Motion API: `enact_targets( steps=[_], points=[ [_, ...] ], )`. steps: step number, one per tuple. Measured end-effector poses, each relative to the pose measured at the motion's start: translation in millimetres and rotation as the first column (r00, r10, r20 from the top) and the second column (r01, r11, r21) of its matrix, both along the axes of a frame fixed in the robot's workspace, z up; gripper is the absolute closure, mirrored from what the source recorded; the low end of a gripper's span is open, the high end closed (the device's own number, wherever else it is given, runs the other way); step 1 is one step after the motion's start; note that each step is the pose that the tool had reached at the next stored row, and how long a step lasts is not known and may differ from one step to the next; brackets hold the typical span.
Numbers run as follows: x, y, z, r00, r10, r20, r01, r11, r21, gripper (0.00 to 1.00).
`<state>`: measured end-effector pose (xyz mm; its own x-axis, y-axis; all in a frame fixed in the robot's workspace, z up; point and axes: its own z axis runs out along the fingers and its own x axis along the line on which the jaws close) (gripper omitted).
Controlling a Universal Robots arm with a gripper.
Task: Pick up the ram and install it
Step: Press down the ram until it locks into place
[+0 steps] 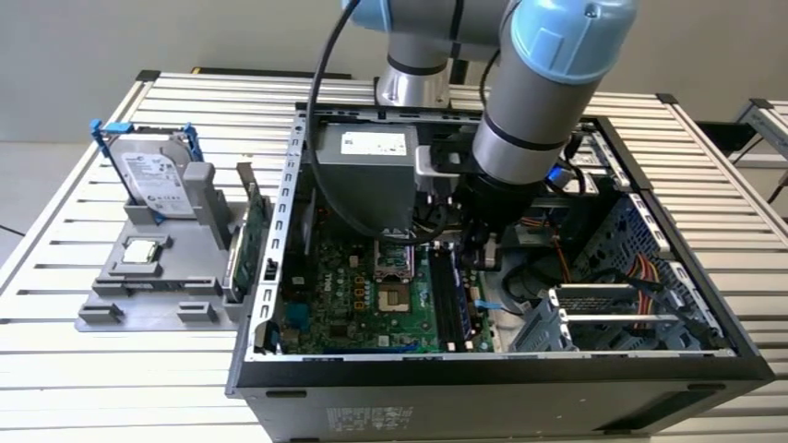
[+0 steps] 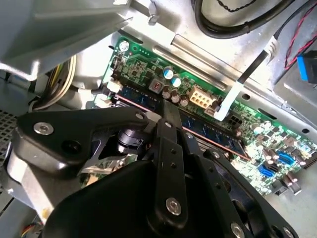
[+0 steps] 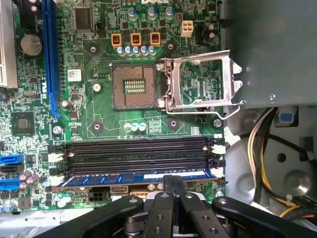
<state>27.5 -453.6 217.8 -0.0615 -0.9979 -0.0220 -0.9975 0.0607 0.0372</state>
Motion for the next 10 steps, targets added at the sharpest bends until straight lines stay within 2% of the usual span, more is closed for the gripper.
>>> enact_targets(
  steps=[1,3,5,10],
  points=[
    [-0.4,0.1,-0.4,1.0,0.0,0.0001,0.0,1.0,-0.0002,1.0],
    [-0.3,0.9,5.3,1.0,0.0,0.0008,0.0,1.0,0.0051,1.0],
    [-0.5,0.3,15.4,1.0,0.0,0.0,0.0,1.0,0.0022,1.0],
    [-0.5,0.3,37.9,1.0,0.0,0.0,0.0,1.0,0.0021,1.0]
  ],
)
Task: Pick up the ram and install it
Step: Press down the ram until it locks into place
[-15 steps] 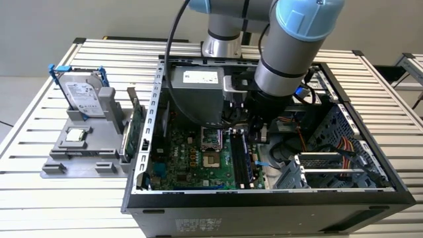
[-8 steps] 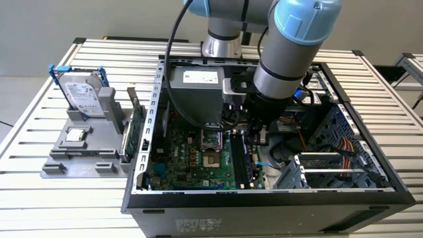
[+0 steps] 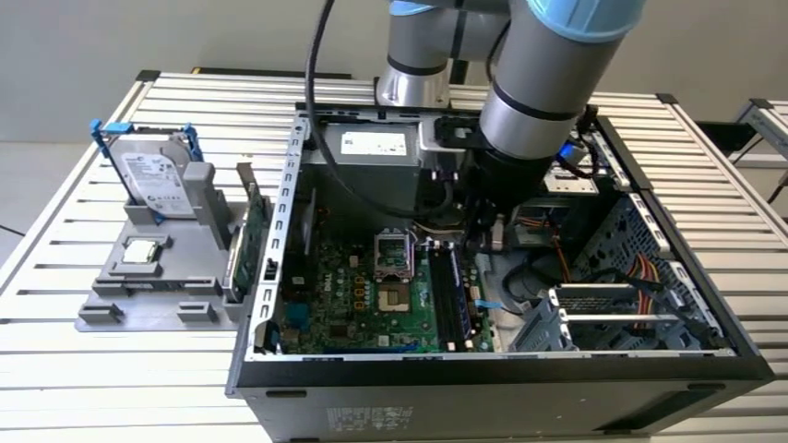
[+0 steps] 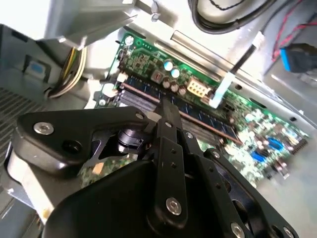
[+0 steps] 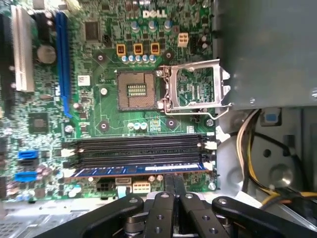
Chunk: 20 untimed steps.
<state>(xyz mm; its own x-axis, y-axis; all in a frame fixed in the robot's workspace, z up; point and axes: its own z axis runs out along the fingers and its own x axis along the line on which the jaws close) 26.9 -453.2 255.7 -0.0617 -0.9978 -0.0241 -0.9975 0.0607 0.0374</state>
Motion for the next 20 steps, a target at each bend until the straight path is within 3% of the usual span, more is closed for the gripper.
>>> enact_targets(
  steps=[6,20],
  points=[
    [0.0,0.0,22.3,1.0,0.0,-0.0001,0.0,1.0,-0.0001,1.0],
    [0.0,0.0,23.7,1.0,0.0,-0.0001,0.0,1.0,0.0001,1.0]
  ],
)
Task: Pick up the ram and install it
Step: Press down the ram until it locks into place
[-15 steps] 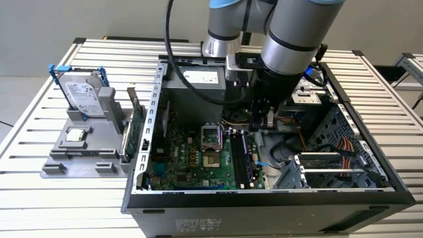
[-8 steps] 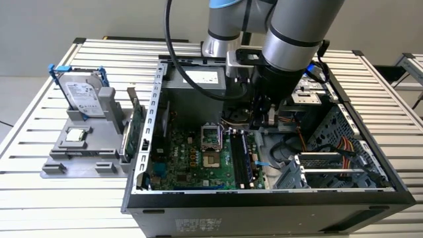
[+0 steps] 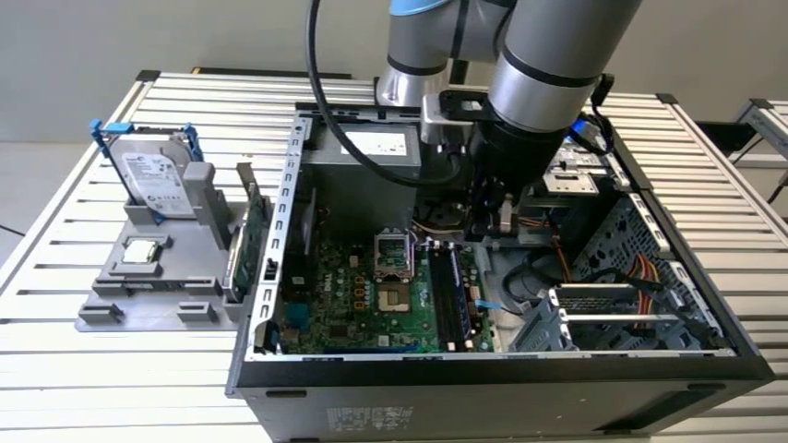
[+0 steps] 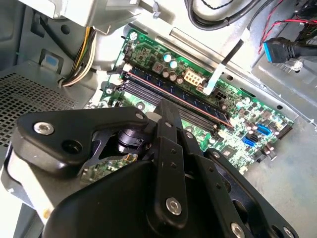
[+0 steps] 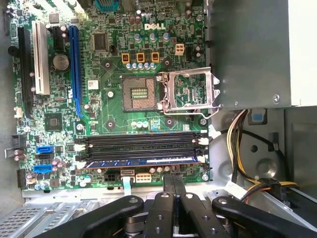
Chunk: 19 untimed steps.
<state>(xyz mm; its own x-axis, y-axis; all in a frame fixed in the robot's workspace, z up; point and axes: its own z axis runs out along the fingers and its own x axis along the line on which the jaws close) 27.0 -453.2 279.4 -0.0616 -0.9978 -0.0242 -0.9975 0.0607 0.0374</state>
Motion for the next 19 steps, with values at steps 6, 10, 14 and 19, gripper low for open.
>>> enact_targets(
  steps=[6,10,14,19],
  points=[
    [1.2,-12.9,-3.4,0.9998,0.0,-0.0188,0.0,1.0,0.0028,1.0],
    [1.7,-23.7,-9.4,0.9997,0.0,-0.0246,0.0,1.0,0.0029,1.0],
    [1.8,-24.3,-16.5,0.9997,0.0,-0.0247,0.0,1.0,0.0027,1.0],
    [1.7,-24.5,-25.6,0.9997,0.0,-0.0247,0.0,1.0,0.0027,1.0]
  ],
)
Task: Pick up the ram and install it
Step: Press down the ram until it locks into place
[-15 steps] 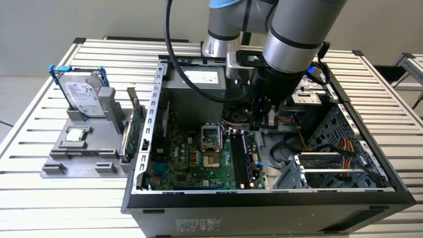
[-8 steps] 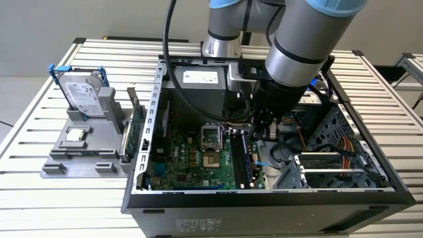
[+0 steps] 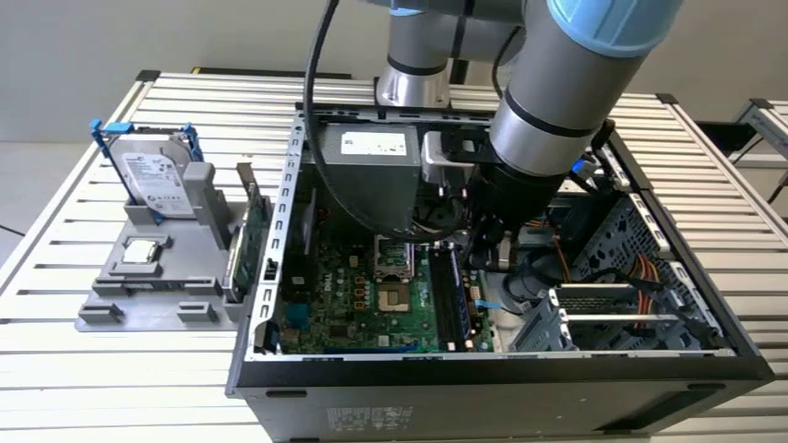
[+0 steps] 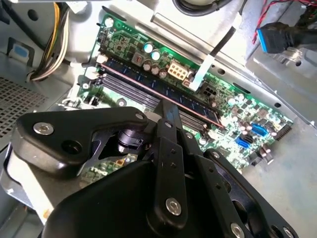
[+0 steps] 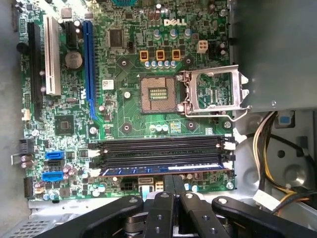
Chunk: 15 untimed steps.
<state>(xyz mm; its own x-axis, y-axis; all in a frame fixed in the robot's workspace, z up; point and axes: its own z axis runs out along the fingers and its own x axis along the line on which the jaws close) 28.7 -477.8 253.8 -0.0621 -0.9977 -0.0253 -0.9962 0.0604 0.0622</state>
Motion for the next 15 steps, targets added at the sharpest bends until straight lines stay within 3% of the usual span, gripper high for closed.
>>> enact_targets(
  steps=[15],
  points=[
    [-0.2,-0.4,-27.3,1.0,0.0,0.0,0.0,1.0,-0.0001,1.0]
  ],
)
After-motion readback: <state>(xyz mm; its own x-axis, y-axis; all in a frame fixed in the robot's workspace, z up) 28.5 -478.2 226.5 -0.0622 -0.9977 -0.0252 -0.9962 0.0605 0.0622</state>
